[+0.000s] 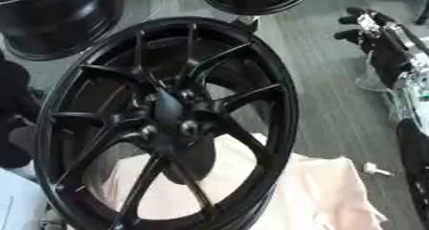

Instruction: Pull the pin out of the wheel hub.

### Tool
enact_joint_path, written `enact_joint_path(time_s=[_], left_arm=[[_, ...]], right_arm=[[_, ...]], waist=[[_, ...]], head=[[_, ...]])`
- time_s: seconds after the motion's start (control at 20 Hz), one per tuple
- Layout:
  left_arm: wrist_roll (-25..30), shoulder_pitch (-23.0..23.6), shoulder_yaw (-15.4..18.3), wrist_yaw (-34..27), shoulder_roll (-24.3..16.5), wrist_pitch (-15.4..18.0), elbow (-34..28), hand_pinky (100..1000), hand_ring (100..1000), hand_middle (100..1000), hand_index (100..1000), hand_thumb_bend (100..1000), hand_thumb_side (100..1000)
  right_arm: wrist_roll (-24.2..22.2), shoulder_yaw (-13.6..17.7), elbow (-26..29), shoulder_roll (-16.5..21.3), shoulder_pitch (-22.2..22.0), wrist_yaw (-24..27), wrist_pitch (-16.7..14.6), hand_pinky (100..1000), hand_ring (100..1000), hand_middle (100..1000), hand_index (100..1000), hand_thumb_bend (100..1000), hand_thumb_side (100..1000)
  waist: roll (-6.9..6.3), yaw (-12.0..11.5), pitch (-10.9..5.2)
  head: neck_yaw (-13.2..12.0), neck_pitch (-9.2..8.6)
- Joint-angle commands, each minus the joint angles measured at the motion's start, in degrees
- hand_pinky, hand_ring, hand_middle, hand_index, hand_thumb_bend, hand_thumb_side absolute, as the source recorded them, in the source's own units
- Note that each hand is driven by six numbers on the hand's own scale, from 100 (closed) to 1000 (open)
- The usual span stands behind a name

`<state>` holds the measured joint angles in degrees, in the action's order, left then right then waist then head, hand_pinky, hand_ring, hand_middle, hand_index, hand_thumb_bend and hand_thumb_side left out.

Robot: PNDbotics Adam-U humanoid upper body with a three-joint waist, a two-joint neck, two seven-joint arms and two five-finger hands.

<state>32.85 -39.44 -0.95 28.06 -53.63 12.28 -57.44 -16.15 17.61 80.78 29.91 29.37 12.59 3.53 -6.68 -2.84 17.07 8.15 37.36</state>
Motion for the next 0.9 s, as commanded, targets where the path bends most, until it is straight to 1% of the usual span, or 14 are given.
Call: enact_joint_path(time_s=[0.05, 0.15, 0.25, 0.35, 0.4, 0.45, 0.5, 0.65, 0.7, 0.75, 0.85, 0.9], left_arm=[[-2.43, 0.27, 1.45, 2.48, -0.83, -1.41, 1.53, 746, 673, 522, 393, 534, 159], [-3.51, 0.79, 1.61, 3.53, -0.21, -2.30, 2.13, 745, 672, 524, 402, 516, 159], [-4.45, 1.28, 1.78, 4.20, 0.32, -3.40, 2.72, 747, 676, 533, 422, 517, 167], [-5.55, 1.72, 2.02, 4.74, 0.66, -4.74, 3.35, 759, 683, 555, 472, 516, 186], [-6.24, 1.90, 2.09, 4.98, 0.74, -5.45, 3.63, 775, 699, 585, 500, 517, 194], [-6.60, 2.04, 2.08, 5.04, 0.82, -5.90, 3.89, 790, 713, 609, 528, 492, 196], [-6.54, 2.15, 2.13, 4.73, 0.91, -6.16, 4.26, 818, 742, 667, 625, 423, 200], [-4.72, 2.46, 2.13, 3.07, 1.00, -6.59, 5.38, 875, 829, 808, 824, 254, 195], [-3.56, 2.55, 2.00, 2.64, 1.00, -6.51, 5.63, 886, 848, 835, 858, 229, 301], [-2.53, 2.59, 1.93, 2.41, 0.98, -6.30, 5.72, 893, 859, 853, 882, 215, 386], [-0.85, 2.70, 1.88, 1.97, 1.08, -5.47, 5.64, 910, 881, 886, 924, 178, 604], [-0.25, 2.73, 1.93, 1.66, 1.14, -4.96, 5.55, 915, 888, 897, 936, 181, 666]], right_arm=[[-0.04, 0.24, 0.63, 0.94, 1.00, 0.09, -0.08, 962, 718, 768, 847, 100, 607], [-0.11, 0.19, 0.59, 0.91, 0.97, 0.05, -0.17, 962, 718, 768, 847, 100, 607], [-0.15, 0.17, 0.56, 0.86, 0.99, 0.03, -0.25, 962, 718, 768, 847, 100, 607], [-0.13, 0.21, 0.54, 0.81, 1.05, 0.07, -0.29, 962, 718, 768, 847, 100, 608], [-0.12, 0.22, 0.53, 0.80, 1.06, 0.09, -0.29, 962, 718, 768, 847, 100, 609], [-0.13, 0.21, 0.53, 0.80, 1.07, 0.10, -0.29, 962, 718, 768, 847, 100, 610], [-0.14, 0.20, 0.53, 0.81, 1.07, 0.09, -0.29, 962, 718, 768, 847, 100, 610], [-0.17, 0.19, 0.52, 0.83, 1.10, 0.07, -0.31, 962, 719, 768, 848, 100, 610], [-0.19, 0.18, 0.52, 0.84, 1.11, 0.07, -0.32, 962, 719, 768, 848, 100, 610], [-0.20, 0.17, 0.52, 0.84, 1.12, 0.07, -0.32, 962, 719, 768, 848, 100, 611], [-0.23, 0.15, 0.50, 0.84, 1.12, 0.06, -0.34, 962, 719, 769, 848, 100, 612], [-0.25, 0.13, 0.48, 0.84, 1.12, 0.05, -0.35, 962, 719, 768, 848, 100, 610]], waist=[[0.40, 0.02, -0.84], [0.47, 0.03, -0.81], [0.56, 0.08, -0.75], [0.63, 0.15, -0.69], [0.64, 0.18, -0.68], [0.64, 0.19, -0.66], [0.64, 0.19, -0.65], [0.63, 0.22, -0.63], [0.63, 0.24, -0.62], [0.63, 0.24, -0.62], [0.66, 0.25, -0.60], [0.67, 0.24, -0.60]], head=[[-0.20, -0.87], [-0.31, -0.86], [-0.35, -0.98], [-0.33, -1.06], [-0.30, -1.05], [-0.26, -1.05], [-0.22, -1.05], [-0.15, -1.03], [-0.12, -1.02], [-0.11, -1.03], [-0.04, -1.12], [-0.03, -1.14]])
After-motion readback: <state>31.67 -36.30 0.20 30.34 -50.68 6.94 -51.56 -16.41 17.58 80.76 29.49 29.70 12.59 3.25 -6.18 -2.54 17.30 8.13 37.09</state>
